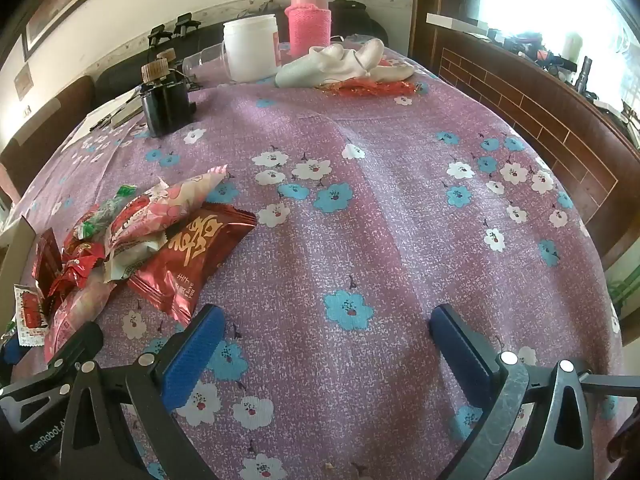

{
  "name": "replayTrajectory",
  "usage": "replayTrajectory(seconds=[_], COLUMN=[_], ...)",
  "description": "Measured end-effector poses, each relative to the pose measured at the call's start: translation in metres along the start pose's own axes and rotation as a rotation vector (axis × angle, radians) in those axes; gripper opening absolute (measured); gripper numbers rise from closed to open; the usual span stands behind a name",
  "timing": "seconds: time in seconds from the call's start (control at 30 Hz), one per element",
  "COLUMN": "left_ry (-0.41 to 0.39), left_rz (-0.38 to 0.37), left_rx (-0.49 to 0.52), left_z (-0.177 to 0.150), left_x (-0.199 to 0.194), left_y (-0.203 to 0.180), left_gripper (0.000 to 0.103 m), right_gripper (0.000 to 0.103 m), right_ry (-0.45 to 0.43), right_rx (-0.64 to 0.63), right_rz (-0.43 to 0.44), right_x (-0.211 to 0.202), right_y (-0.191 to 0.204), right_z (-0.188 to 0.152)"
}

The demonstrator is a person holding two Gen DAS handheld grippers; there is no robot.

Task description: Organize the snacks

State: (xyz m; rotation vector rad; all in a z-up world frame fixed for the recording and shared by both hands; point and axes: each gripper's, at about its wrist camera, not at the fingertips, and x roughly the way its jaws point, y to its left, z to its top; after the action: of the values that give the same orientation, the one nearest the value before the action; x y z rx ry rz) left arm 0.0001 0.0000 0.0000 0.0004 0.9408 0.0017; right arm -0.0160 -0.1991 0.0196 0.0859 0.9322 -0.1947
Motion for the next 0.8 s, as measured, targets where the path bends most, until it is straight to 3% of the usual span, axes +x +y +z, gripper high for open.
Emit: replayTrajectory(seconds=[0.5,0.8], left_ry=[0.023,0.052], left_rz=[0.012,-0.059], left_rx=[-0.004,0.092], left_z=[-0.001,-0.023], left_x=[-0.001,-0.02], left_y=[-0.001,0.002], left_gripper=[0.103,0.103], right_gripper=[0.103,0.103], right_ry=[-0.001,0.002], right_rx=[0.001,0.003], right_rz=[0.001,0.003], right_x=[0.004,0.006], right_y=[-0.001,-0.001], right_z=[-0.001,-0.001])
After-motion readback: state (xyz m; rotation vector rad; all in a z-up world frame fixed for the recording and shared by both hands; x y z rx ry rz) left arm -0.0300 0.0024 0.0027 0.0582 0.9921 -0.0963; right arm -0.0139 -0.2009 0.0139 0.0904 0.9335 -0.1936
